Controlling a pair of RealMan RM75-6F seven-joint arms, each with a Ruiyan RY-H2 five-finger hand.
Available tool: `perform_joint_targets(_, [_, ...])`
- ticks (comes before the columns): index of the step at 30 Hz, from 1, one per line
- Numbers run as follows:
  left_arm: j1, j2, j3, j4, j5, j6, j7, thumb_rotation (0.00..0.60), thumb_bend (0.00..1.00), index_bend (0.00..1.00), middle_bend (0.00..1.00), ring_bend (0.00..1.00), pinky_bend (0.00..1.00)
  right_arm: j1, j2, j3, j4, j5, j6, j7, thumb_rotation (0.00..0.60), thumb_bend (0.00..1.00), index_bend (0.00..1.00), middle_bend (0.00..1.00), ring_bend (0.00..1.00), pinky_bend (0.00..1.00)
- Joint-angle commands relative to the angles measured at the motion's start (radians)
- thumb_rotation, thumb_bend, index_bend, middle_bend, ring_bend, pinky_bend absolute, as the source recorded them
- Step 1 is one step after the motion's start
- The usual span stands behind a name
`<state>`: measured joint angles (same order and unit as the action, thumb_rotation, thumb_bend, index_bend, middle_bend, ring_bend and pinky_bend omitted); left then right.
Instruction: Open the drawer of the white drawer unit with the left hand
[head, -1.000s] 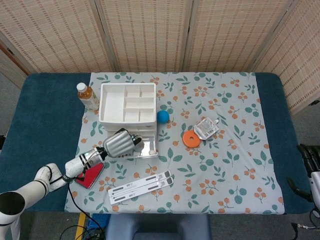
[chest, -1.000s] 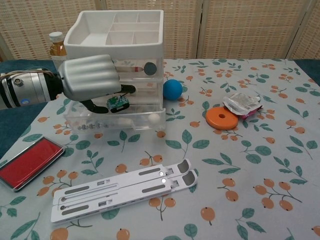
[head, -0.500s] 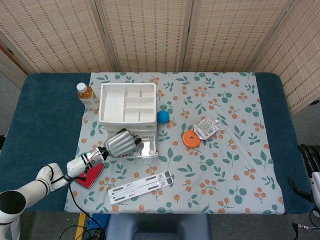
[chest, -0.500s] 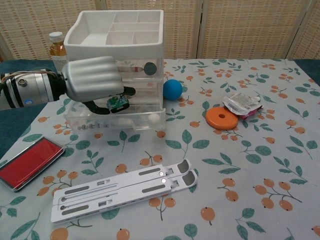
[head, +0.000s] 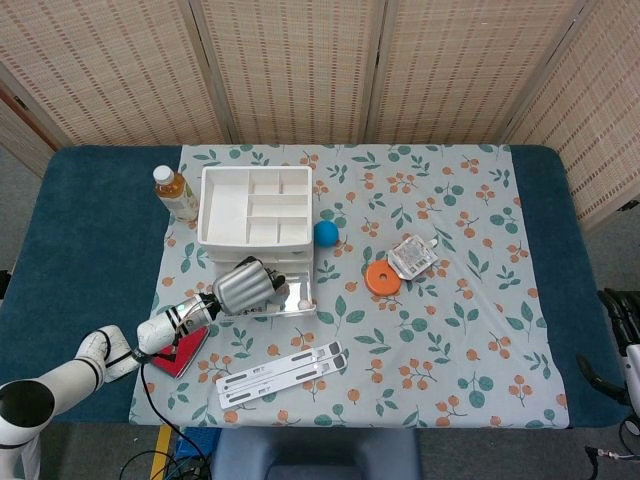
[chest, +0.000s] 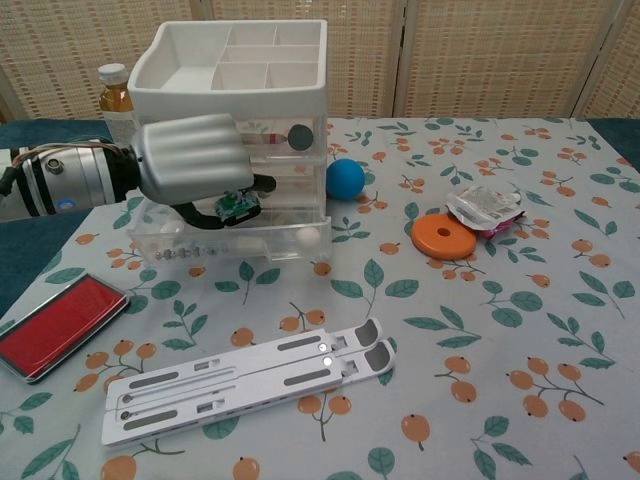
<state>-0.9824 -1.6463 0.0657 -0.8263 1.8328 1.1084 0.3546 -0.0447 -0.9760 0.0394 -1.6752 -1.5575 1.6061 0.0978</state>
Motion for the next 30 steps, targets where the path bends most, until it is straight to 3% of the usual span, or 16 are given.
perform_joint_targets(1, [-0.003, 0.0, -0.001, -0.004, -0.003, -0.005, 0.003, 0.6, 0.21, 0.37, 0.92, 1.0, 1.0, -0.001, -0.001, 0.0, 0.002, 0.001, 0.0, 0.002, 0.6, 0.31, 0.01, 0.06, 0.0, 0.05])
perform_joint_targets(30, [0.009, 0.014, -0.011, -0.047, -0.034, 0.014, -0.029, 0.6, 0.21, 0.51, 0.93, 1.0, 1.0, -0.003, -0.007, 0.003, 0.015, 0.002, 0.003, 0.014, 0.6, 0.31, 0.01, 0.06, 0.0, 0.05])
